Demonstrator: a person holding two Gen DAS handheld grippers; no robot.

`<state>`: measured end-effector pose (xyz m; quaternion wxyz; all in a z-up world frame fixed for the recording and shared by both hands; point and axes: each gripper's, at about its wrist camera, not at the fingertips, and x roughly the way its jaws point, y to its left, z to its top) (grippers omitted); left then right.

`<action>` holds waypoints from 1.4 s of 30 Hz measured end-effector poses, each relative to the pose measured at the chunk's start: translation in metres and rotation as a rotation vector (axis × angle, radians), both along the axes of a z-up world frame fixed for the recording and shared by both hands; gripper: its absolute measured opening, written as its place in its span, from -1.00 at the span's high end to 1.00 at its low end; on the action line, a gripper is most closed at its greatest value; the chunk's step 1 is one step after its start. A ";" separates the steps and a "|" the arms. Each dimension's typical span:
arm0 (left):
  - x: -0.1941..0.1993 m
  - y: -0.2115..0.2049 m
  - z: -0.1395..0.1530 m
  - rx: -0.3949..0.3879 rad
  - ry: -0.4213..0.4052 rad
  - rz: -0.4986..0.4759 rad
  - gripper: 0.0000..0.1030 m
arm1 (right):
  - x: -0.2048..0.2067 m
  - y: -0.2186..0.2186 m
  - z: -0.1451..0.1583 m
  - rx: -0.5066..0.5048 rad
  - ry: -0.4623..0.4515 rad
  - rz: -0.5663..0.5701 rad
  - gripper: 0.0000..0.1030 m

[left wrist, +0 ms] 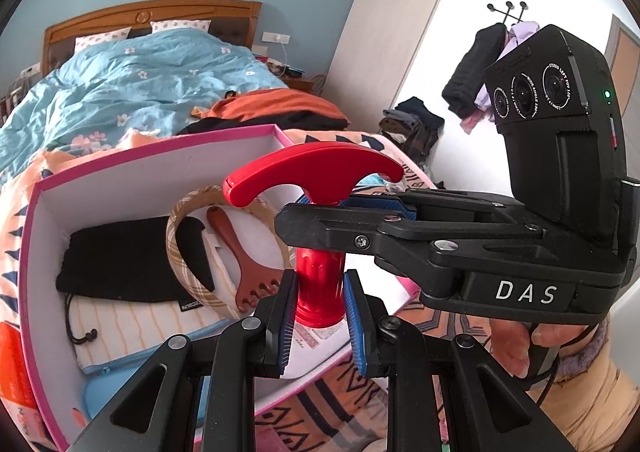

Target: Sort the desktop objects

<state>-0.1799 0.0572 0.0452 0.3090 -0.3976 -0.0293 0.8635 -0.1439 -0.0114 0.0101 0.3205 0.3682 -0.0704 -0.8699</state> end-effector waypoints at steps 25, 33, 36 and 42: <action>-0.022 0.003 -0.021 -0.025 -0.084 0.026 0.56 | -0.028 -0.006 -0.024 0.044 -0.070 -0.021 0.61; -0.028 0.005 -0.030 -0.050 -0.105 0.037 0.56 | -0.036 -0.008 -0.033 0.063 -0.098 -0.026 0.61; -0.031 0.008 -0.033 -0.070 -0.116 0.047 0.56 | -0.039 -0.010 -0.036 0.075 -0.112 -0.030 0.61; -0.037 0.014 -0.037 -0.121 -0.116 0.063 0.56 | -0.049 -0.013 -0.043 0.104 -0.141 -0.044 0.61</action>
